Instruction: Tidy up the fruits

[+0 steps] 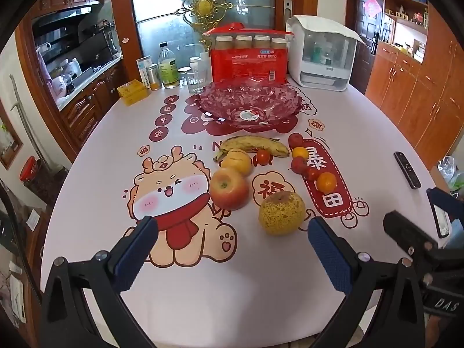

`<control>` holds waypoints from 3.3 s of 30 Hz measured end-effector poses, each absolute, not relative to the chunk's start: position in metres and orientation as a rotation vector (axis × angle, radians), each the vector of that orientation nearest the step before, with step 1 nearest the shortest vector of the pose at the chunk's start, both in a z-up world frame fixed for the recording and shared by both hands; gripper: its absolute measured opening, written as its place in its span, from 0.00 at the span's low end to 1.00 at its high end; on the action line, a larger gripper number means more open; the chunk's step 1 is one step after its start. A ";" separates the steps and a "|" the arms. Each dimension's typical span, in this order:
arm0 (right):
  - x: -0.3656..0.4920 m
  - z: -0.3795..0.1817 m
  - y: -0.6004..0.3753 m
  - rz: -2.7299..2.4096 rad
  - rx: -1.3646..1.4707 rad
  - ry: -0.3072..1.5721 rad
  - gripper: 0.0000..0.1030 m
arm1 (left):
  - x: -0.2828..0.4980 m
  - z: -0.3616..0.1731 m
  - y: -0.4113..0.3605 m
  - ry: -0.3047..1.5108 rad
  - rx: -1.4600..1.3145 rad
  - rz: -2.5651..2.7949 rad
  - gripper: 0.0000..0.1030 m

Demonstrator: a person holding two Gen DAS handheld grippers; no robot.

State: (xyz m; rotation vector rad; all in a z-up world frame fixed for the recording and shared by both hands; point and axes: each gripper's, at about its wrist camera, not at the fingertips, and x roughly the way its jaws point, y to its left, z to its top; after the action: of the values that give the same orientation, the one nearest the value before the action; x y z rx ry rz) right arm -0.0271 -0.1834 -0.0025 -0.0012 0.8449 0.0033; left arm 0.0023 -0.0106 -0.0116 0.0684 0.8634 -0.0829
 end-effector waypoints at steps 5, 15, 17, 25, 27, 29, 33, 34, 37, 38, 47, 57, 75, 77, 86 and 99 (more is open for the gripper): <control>-0.023 -0.003 -0.186 -0.011 0.000 0.846 1.00 | 0.004 -0.010 -0.009 0.854 0.063 -0.106 0.98; -0.021 -0.008 -0.189 -0.030 0.002 0.856 1.00 | 0.004 -0.015 -0.009 0.871 0.044 -0.116 0.98; -0.020 -0.008 -0.189 -0.032 -0.003 0.855 1.00 | 0.003 -0.015 -0.009 0.864 0.044 -0.113 0.98; -0.022 -0.008 -0.190 -0.028 -0.004 0.852 1.00 | 0.004 -0.017 -0.009 0.880 0.041 -0.112 0.98; -0.022 -0.007 -0.190 -0.028 -0.007 0.850 1.00 | 0.005 -0.018 -0.009 0.885 0.036 -0.115 0.98; -0.022 -0.006 -0.189 -0.030 -0.010 0.846 1.00 | 0.006 -0.019 -0.009 0.889 0.034 -0.116 0.98; -0.021 -0.008 -0.188 -0.029 -0.004 0.851 1.00 | 0.006 -0.019 -0.009 0.886 0.033 -0.117 0.98; -0.021 -0.008 -0.189 -0.031 -0.003 0.852 1.00 | 0.006 -0.018 -0.009 0.886 0.033 -0.118 0.98; -0.019 -0.008 -0.192 -0.041 0.006 0.855 1.00 | 0.006 -0.018 -0.009 0.884 0.034 -0.117 0.98; -0.020 -0.008 -0.190 -0.045 0.004 0.858 1.00 | 0.006 -0.017 -0.008 0.883 0.034 -0.116 0.98; -0.017 -0.002 -0.200 -0.030 0.028 0.852 1.00 | 0.010 -0.009 -0.006 0.863 0.032 -0.107 0.99; -0.011 0.025 -0.205 -0.002 0.022 0.804 1.00 | 0.017 0.013 0.002 0.785 -0.001 -0.111 0.99; 0.015 0.006 -0.201 0.053 -0.021 0.813 1.00 | 0.050 0.001 0.003 0.757 0.038 -0.063 0.98; 0.020 0.000 -0.199 0.064 -0.023 0.821 1.00 | 0.058 -0.006 0.001 0.785 0.055 -0.071 0.98; 0.034 -0.039 -0.177 0.157 -0.065 0.887 0.97 | 0.083 -0.033 0.011 0.846 0.031 -0.094 0.99; 0.047 -0.086 -0.161 0.285 -0.061 0.968 0.90 | 0.119 -0.089 0.028 1.001 -0.021 -0.118 0.99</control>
State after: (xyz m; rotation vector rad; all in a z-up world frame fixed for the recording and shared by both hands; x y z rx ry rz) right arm 0.0474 -0.1606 -0.0856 -0.0607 0.9679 0.2850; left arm 0.1189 0.0284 -0.0885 -0.0212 1.0005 -0.1181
